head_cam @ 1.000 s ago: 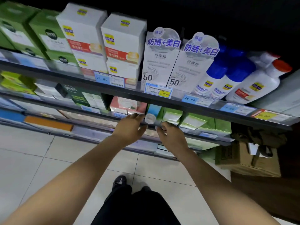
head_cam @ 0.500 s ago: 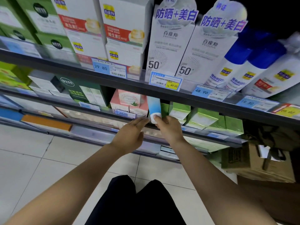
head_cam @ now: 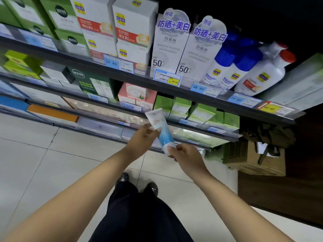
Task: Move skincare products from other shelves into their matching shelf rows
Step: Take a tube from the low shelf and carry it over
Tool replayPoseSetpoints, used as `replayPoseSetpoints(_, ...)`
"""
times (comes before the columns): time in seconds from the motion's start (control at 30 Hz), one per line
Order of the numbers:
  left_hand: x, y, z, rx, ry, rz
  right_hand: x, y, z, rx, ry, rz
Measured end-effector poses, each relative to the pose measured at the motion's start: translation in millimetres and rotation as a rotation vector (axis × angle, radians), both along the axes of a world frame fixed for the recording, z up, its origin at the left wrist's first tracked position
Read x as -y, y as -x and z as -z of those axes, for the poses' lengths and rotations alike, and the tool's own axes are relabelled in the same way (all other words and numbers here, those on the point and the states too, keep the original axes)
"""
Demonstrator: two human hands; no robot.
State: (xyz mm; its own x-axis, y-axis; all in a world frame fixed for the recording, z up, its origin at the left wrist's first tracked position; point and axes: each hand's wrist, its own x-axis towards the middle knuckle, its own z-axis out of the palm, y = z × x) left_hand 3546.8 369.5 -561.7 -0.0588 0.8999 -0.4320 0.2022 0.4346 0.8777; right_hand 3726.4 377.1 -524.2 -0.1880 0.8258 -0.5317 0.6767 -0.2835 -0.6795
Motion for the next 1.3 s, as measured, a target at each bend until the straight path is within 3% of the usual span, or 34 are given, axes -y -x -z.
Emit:
replayPoseSetpoints(0.07, 12.3, -1.1, -0.4, 0.18, 0.03, -0.096, 10.4, -2.3, -5.8, 0.018, 0.014, -0.071)
replayPoseSetpoints(0.17, 27.6, 1.8, -9.9, 0.257, 0.038, -0.249, 17.5, -0.4, -14.6, 0.044, -0.003, -0.144)
replayPoseSetpoints(0.4, 92.4, 49.2, -73.6, 0.177, -0.189, -0.413, 44.2, 53.7, -39.4, -0.095, -0.085, -0.273)
replayPoseSetpoints(0.77, 292.0, 227.4, -195.7, -0.02, -0.539, -0.579, 184.3, 285.0, -161.4, -0.463, -0.401, -0.644)
replayPoseSetpoints(0.83, 323.7, 257.9, -226.3, -0.145, -0.611, -0.581, 212.2, 321.1, -189.5, -0.538, -0.465, -0.675)
replayPoseSetpoints(1.1, 418.7, 368.9, -323.2, -1.187, -0.636, -0.494, 263.7, 418.6, -294.3, -0.75, -0.677, -0.745)
replayPoseSetpoints(1.3, 430.8, 441.3, -365.8, -1.52, -0.688, -0.572, 258.3, 490.7, -351.5, -0.877, -0.772, -0.774)
